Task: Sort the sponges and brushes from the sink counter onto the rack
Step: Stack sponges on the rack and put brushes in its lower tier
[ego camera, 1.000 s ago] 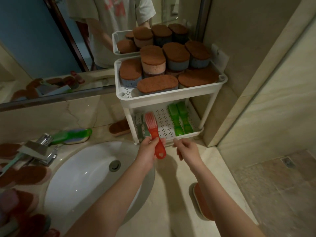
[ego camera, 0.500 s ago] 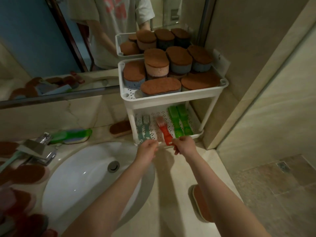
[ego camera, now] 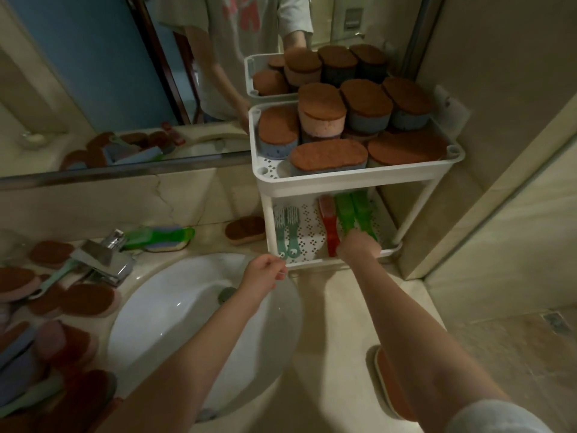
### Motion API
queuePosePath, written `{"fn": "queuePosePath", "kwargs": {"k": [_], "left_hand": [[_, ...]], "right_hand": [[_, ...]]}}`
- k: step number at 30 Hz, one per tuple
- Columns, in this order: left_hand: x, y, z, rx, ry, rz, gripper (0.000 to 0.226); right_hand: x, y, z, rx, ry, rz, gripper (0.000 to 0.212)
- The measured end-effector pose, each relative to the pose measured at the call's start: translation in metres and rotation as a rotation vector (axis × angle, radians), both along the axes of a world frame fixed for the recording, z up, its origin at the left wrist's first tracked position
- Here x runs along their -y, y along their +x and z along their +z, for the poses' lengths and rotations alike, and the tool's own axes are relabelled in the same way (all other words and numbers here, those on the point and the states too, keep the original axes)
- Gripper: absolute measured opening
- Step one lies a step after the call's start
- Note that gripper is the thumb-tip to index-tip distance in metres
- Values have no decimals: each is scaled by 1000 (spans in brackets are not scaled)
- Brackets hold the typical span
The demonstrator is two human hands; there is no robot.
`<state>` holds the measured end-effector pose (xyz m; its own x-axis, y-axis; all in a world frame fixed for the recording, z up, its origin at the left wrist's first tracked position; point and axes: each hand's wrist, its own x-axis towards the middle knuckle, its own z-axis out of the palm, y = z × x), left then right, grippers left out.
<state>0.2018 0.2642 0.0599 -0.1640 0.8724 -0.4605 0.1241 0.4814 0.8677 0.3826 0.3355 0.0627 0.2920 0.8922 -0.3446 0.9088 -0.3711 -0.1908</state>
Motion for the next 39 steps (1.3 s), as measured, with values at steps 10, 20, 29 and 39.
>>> {"fn": "queuePosePath", "kwargs": {"k": [10, 20, 29, 39], "left_hand": [[2, 4, -1, 4, 18, -40, 13], [13, 32, -11, -29, -21, -169, 5], [46, 50, -45, -300, -156, -635, 33], [75, 39, -43, -94, -314, -710, 52]], "right_hand": [[-4, 22, -12, 89, 36, -26, 11], [60, 51, -13, -117, 456, -124, 30], [166, 62, -38, -78, -110, -92, 52], [172, 35, -38, -241, 7, -91, 40]]}}
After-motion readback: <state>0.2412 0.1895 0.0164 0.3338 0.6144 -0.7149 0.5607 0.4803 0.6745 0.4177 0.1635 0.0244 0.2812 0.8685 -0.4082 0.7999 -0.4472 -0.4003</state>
